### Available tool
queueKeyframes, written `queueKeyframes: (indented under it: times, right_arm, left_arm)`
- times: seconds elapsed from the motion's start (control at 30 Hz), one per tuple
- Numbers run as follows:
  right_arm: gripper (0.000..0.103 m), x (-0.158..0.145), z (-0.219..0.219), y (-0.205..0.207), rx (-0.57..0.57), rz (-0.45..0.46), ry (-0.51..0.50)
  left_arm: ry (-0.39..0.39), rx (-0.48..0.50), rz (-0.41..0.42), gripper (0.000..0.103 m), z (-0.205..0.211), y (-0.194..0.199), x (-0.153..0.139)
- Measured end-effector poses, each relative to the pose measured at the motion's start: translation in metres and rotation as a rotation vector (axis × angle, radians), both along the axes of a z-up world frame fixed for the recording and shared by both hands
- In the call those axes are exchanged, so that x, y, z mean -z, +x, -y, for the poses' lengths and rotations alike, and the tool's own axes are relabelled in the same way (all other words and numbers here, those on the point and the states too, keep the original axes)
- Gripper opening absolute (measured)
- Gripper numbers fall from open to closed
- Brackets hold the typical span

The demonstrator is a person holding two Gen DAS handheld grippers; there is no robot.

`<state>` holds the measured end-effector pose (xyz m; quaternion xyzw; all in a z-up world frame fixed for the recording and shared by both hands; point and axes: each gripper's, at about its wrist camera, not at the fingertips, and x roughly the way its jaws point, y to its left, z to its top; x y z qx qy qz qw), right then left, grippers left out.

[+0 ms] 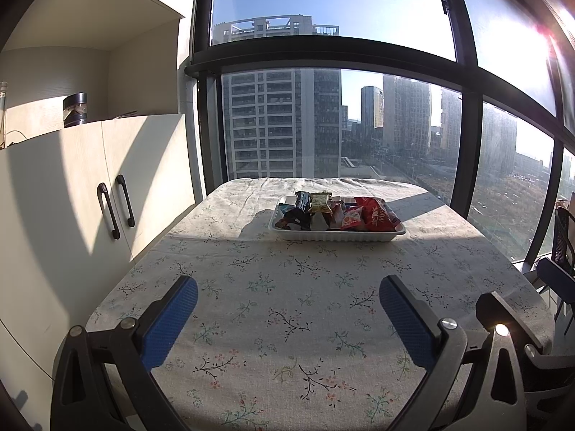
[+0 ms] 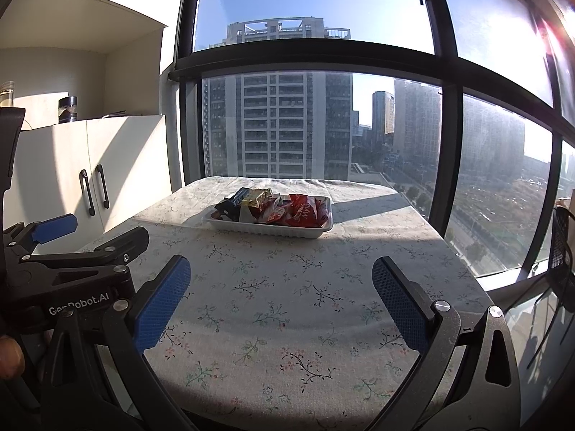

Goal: Organize snacks

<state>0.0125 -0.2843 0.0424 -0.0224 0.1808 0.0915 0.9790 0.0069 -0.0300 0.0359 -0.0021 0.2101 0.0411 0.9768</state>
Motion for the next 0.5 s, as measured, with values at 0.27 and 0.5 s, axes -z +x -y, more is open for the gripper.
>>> queueKeyframes:
  times: [0.27,0.5]
  right_arm:
    - [0.102,0.0007,0.0001,-0.0001,-0.001,-0.001,-0.001]
    - [0.103,-0.0001,0.0001,0.0011,-0.003,-0.002,-0.001]
  left_arm:
    - [0.002,0.001,0.0,0.103,0.0003,0.0005,0.0006]
    - [0.002,0.001,-0.001,0.103,0.0,0.0005,0.0003]
